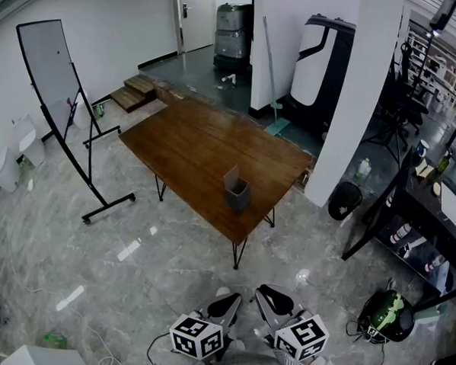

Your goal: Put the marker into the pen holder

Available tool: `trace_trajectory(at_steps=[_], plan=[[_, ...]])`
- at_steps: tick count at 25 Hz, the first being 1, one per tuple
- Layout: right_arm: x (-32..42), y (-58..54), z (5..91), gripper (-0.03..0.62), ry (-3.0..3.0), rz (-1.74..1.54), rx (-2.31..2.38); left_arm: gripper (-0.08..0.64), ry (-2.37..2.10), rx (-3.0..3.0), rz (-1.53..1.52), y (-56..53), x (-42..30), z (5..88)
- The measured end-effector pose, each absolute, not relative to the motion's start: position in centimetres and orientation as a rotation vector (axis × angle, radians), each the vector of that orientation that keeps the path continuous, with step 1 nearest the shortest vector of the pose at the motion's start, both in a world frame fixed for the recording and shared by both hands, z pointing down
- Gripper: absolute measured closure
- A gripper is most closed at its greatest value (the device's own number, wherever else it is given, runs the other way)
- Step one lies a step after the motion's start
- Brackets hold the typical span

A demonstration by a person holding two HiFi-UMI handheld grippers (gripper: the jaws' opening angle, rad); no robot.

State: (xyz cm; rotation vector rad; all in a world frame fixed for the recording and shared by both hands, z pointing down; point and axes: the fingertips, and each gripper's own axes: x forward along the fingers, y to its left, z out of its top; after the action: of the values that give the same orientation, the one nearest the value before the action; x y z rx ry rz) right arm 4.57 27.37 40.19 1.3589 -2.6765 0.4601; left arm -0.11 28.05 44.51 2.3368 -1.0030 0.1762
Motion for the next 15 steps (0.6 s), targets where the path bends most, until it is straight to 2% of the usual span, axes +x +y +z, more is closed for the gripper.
trace_trajectory(at_steps=[15], plan=[[5.5, 7.3, 39.7, 0.546, -2.652, 0.47, 1.414, 0.552, -1.001, 2.351, 0.104, 7.3, -0.6, 43.3]])
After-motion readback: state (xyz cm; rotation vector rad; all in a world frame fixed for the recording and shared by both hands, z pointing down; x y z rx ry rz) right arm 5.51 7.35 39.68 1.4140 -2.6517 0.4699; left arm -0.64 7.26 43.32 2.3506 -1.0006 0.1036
